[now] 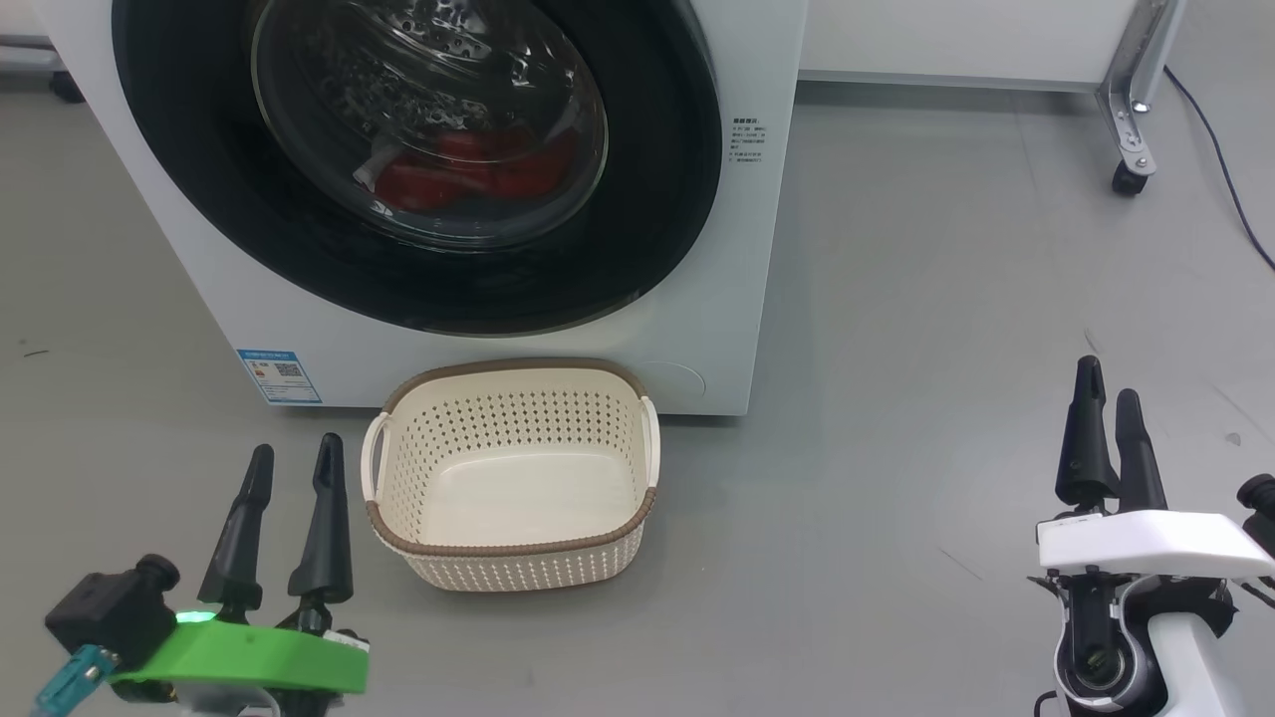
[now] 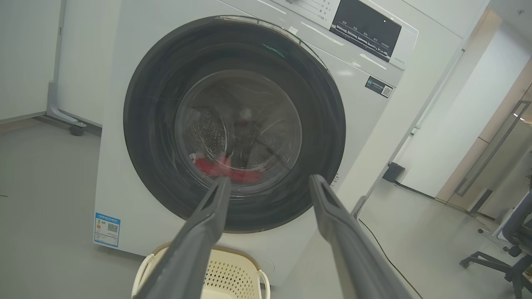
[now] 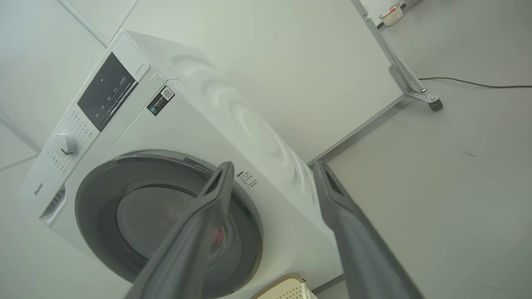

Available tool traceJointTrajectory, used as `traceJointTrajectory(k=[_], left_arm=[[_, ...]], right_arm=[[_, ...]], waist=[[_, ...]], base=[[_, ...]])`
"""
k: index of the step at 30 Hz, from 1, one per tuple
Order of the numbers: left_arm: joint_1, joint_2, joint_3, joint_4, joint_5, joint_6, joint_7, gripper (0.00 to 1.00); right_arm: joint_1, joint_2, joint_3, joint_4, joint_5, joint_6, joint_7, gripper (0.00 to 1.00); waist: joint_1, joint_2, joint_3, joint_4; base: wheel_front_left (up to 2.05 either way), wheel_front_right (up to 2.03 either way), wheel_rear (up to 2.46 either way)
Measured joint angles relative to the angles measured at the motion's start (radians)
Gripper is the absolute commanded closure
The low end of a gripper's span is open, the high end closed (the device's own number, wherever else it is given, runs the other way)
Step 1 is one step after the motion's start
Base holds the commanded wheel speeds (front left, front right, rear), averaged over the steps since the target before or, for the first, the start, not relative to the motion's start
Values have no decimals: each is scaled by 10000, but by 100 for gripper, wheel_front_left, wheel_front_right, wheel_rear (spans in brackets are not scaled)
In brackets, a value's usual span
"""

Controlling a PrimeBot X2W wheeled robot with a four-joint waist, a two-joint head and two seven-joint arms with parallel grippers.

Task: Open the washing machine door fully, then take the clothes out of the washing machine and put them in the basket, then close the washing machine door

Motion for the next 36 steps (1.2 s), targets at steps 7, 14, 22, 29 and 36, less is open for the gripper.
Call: traceJointTrajectory(k=[7,14,22,29,36], left_arm=[[17,19,-265,173,1705,17,-148,0],[32,-71,-322,598,2755,286,-217,0],[45,-215,-309,1133,3158,558,-222,0],[50,-326,-284,1496,3281,734,-244,0],[51,-464,-201,1887,3386,909,-245,0]], right_arm=[[-9,13,92,50,-1588,-268,-205,0],[-31,23,355,384,-2606,-443,-293,0],[-30,21,568,903,-3193,-621,-293,0],[-24,-132,842,1488,-3731,-713,-293,0],[-21,-443,1312,2115,-4443,-836,-291,0]], waist=[[0,0,61,18],[0,0,55,4],[0,0,51,-44],[0,0,60,-84],[0,0,71,-128]], base=[[0,0,0],[0,0,0],[0,0,0],[0,0,0],[0,0,0]])
